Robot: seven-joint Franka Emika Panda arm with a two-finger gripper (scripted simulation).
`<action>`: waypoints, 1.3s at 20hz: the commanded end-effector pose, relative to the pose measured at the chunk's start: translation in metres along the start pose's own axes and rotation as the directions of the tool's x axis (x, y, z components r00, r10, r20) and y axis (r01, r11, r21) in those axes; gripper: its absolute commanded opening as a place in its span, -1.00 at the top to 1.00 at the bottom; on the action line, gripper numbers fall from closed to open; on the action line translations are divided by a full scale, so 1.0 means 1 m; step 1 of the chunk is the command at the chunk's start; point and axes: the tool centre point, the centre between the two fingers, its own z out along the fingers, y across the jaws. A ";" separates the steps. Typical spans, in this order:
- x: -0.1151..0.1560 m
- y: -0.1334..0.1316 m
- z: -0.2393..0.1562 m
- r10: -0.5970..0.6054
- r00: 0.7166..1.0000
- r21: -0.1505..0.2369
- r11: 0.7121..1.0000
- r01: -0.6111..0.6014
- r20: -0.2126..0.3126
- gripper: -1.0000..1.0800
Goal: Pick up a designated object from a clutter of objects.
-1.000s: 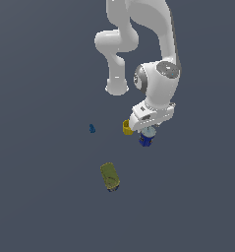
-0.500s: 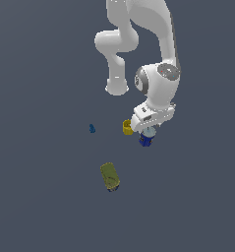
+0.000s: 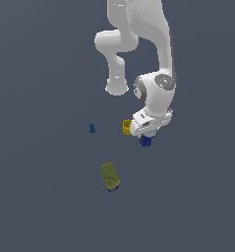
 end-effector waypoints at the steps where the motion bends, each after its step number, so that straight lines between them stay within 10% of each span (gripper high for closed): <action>1: 0.000 0.000 0.008 0.000 1.000 0.000 1.000 0.000 -0.001 -0.92; 5: 0.000 0.000 0.012 -0.001 1.000 0.000 1.000 0.001 -0.001 -0.92; 6: 0.000 0.000 0.012 -0.001 1.000 0.000 1.000 0.001 -0.001 1.00; 26: -0.008 0.011 -0.009 0.000 1.000 -0.001 1.000 0.000 -0.001 1.00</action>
